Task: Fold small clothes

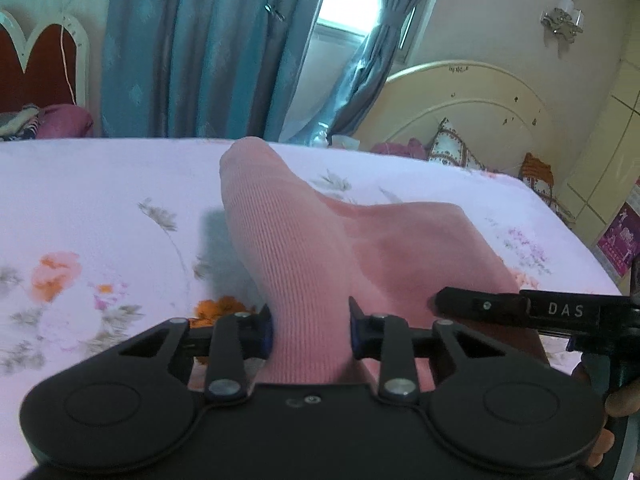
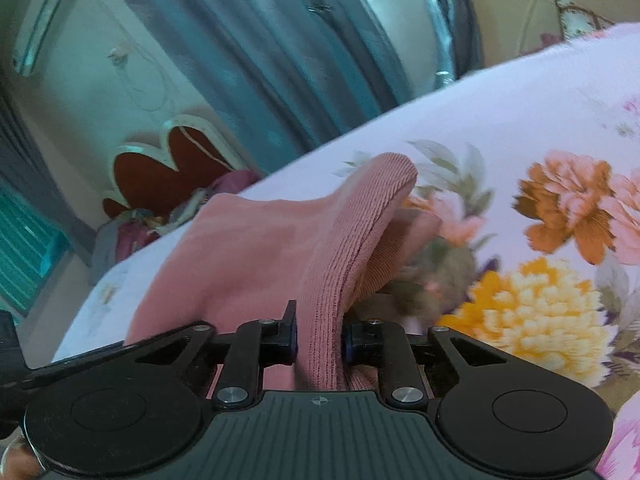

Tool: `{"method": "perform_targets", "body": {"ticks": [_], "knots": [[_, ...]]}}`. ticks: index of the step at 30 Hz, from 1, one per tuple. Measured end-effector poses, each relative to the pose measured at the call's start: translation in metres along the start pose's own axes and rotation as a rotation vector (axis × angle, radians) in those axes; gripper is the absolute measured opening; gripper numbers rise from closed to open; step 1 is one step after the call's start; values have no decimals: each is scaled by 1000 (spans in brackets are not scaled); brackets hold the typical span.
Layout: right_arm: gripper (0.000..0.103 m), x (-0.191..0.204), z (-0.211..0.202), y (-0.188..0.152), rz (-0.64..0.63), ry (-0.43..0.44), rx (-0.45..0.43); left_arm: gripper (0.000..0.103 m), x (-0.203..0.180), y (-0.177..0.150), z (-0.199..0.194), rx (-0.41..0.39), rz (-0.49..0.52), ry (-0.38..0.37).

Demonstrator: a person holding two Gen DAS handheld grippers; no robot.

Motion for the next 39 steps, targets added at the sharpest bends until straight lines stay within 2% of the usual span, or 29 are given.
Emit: {"method": "perform_targets", "body": {"ticks": [7,11,18,26,30,34,36,39], "knots": [[19,80,7,-12,-10,68,-2,31,52,7,-60,-36,-18,26],[19,142,26,-30,-34,93,3,31,107,6,-99,-54,-41,37],[19,256,86,-79,-25,81,10,31,220,4,-151,-55,-57,26],[19,364,182,-113,-38,112,52,30,343,7,-182,-61,-69,101],[19,386,226,-126,-45,110,89,31,388,1,-182,-59,-71,125],[20,381,259,-139,-65,64,117,33,424,-17,-170,-37,-69,145],[20,368,270,-146,-58,28,140,43,433,-31,-161,-8,-49,167],[25,348,273,-152,-17,-5,161,50,438,-34,-162,-33,-42,171]]}}
Point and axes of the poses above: each gripper's, at about its wrist camera, not at the fingertips, and z roughly the way its jaws point, x to its left, y to its top, the point moved 9 cm from there along z, roughly the way its jaws point, and after that the axes turned 3 degrees about -y, right-handed, at the moved point
